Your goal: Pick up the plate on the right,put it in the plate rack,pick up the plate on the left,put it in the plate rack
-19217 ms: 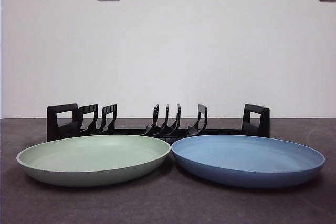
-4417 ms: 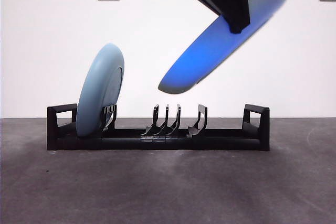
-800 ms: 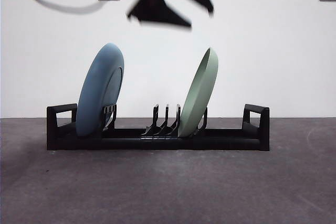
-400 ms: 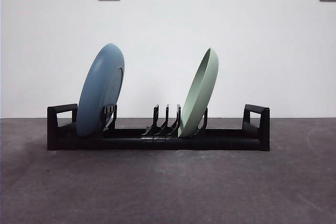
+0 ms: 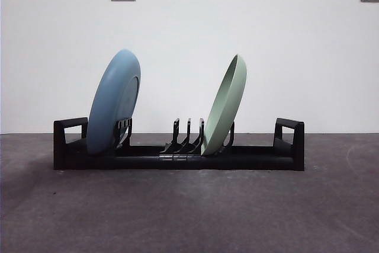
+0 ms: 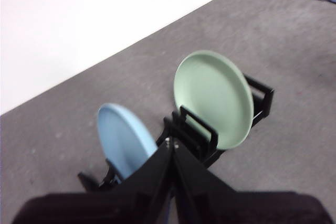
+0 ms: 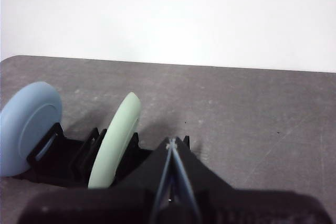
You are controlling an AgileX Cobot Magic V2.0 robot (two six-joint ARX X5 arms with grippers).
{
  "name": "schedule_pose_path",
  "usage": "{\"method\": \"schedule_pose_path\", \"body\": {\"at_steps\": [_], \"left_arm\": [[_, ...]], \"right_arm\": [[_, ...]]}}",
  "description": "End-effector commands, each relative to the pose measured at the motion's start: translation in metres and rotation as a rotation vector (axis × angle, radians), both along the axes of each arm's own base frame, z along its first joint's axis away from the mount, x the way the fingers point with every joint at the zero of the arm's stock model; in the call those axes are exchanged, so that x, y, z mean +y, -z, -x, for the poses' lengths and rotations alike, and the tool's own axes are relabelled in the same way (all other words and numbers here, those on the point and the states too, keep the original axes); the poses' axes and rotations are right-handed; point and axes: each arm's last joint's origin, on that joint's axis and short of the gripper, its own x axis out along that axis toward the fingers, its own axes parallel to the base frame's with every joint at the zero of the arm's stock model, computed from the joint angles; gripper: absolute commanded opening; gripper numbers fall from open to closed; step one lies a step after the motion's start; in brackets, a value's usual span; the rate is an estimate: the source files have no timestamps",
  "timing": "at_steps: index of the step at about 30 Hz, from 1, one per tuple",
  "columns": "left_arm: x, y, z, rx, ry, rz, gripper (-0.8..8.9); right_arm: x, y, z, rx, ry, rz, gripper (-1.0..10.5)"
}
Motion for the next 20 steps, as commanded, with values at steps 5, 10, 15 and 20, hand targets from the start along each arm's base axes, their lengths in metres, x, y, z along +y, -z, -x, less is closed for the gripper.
{"method": "schedule_pose_path", "body": {"at_steps": [5,10,15,20], "left_arm": [[0.019,0.059,0.018,-0.004,-0.070,0.043,-0.08],[0.028,0.104,0.032,-0.002,-0.148,0.086,-0.08],[0.033,0.114,0.041,-0.018,-0.188,0.126,-0.07],[0.034,0.117,0.042,0.008,-0.189,0.110,-0.04]], "right_arm": [[0.000,0.059,0.000,0.065,0.012,-0.035,-0.1],[-0.001,0.097,0.004,0.081,0.028,-0.090,-0.1],[-0.002,0.106,0.005,0.102,0.048,-0.104,-0.1],[0.000,0.109,0.001,0.151,0.078,-0.196,0.0]]}}
